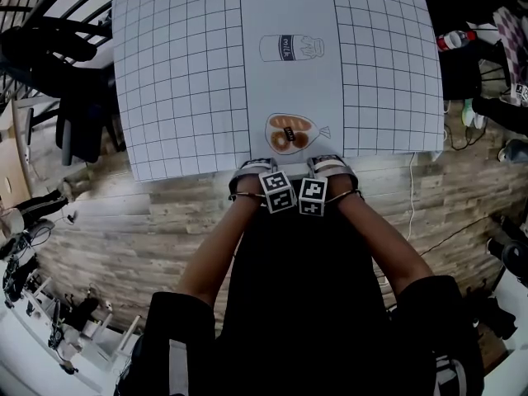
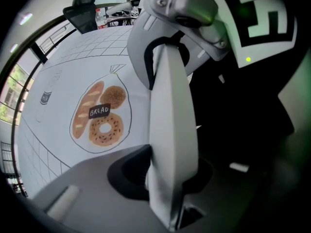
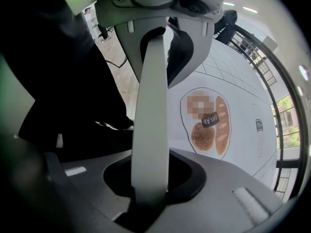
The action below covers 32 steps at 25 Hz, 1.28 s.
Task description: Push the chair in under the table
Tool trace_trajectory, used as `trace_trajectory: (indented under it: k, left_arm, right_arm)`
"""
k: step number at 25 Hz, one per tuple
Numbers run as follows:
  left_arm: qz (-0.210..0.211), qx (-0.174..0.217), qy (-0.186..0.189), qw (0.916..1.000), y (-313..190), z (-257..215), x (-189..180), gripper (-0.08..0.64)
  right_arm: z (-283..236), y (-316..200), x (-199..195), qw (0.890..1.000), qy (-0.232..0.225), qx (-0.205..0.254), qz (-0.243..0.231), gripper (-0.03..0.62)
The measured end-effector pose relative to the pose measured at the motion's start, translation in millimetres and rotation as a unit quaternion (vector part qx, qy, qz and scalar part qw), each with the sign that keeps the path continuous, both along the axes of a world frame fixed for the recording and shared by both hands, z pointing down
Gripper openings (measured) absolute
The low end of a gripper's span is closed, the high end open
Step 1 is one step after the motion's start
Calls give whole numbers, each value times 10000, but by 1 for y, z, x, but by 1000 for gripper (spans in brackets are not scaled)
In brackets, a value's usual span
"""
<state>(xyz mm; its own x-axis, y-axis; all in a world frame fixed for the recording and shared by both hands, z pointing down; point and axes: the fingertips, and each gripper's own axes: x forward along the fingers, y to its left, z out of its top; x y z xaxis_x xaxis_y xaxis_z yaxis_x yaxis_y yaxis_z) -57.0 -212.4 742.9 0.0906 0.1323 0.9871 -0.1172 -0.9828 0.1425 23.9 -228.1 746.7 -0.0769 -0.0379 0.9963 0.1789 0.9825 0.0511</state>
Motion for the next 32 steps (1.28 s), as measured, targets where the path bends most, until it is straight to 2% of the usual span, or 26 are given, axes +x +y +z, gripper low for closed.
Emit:
trace_trajectory:
  k: [2, 5, 9, 11, 14, 17, 20, 23, 26, 28, 30, 32]
  left_arm:
    - [-20, -12, 34, 10000, 0, 0, 0, 111]
    - [-93, -102, 109, 9998, 2, -1, 0, 122]
    - [-261, -367, 269, 9986, 3, -6, 5, 157]
    - [-189, -306, 304, 9989, 1, -13, 5, 175]
    - [-259, -229, 476, 9983, 0, -26, 6, 181]
    - [-333, -207, 710, 9967, -2, -44, 3, 199]
    - [-378, -173, 936, 9947, -1, -63, 2, 207]
    - [-666, -70, 1271, 9896, -1, -84, 3, 216]
    - [-1128, 9, 1673, 9794, 1, -108, -1, 219]
    - [-1505, 87, 1983, 9685, 2, -126, -8, 219]
    - [-1942, 116, 2405, 9510, 3, -148, -14, 219]
    - [-2380, 136, 2899, 9269, 5, -170, -17, 219]
  right_arm:
    - [0, 2, 0, 9998, 44, -117, -134, 113]
    - [0, 3, -1, 9996, 94, -147, -208, 126]
    - [-10, -2, -3, 9999, 56, -90, 46, 142]
    - [-16, 1, -6, 9996, 64, -171, 192, 179]
    - [-27, 8, -11, 9997, -25, -69, 250, 181]
    - [-46, 9, -18, 9987, -297, 37, 412, 181]
    - [-69, 9, -23, 9947, -672, 66, 780, 178]
    - [-92, 3, -22, 9877, -966, 195, 1211, 179]
    - [-113, 0, -16, 9780, -1125, 369, 1718, 178]
    - [-129, 2, -13, 9659, -1330, 434, 2179, 174]
    - [-148, 1, -11, 9457, -1704, 483, 2726, 167]
    - [-170, 3, -9, 9186, -2145, 470, 3285, 161]
